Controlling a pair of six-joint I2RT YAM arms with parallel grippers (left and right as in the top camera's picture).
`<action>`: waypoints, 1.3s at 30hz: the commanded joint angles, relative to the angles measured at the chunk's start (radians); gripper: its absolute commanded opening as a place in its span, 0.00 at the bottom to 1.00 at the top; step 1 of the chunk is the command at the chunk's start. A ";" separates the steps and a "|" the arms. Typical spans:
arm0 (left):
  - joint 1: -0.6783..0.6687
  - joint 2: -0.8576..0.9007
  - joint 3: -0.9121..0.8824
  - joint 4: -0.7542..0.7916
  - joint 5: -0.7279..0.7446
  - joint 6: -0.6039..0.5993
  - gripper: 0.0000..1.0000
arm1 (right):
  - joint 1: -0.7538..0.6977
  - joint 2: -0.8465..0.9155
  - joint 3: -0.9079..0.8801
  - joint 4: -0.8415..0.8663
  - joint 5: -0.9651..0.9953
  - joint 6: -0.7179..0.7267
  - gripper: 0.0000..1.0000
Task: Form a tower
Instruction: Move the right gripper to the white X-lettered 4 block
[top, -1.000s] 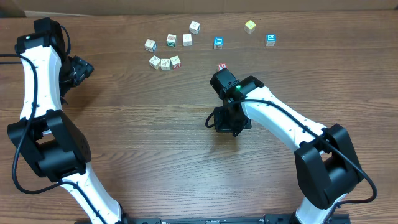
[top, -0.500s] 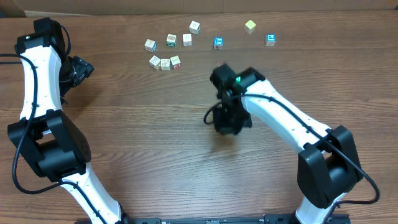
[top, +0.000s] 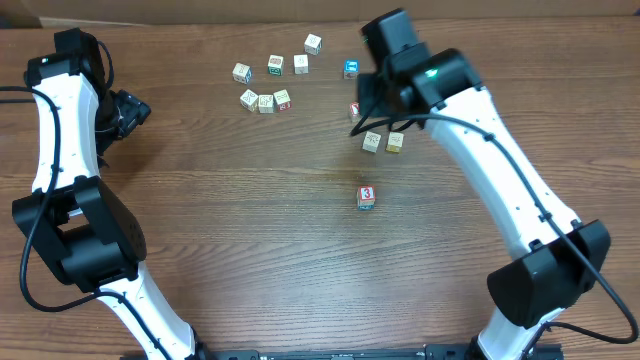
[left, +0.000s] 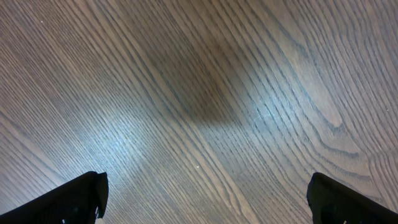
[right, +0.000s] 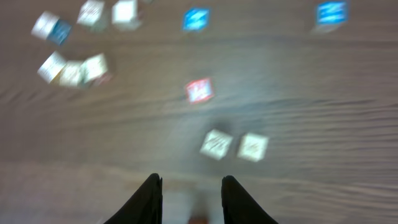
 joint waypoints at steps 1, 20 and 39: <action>-0.005 0.003 0.013 0.001 -0.003 0.008 1.00 | -0.077 -0.006 -0.028 0.035 0.060 -0.002 0.31; -0.005 0.003 0.013 0.001 -0.003 0.008 1.00 | -0.204 -0.002 -0.034 0.082 -0.105 -0.013 1.00; -0.006 0.003 0.013 0.001 -0.003 0.008 1.00 | -0.204 0.166 -0.144 0.192 -0.105 -0.005 1.00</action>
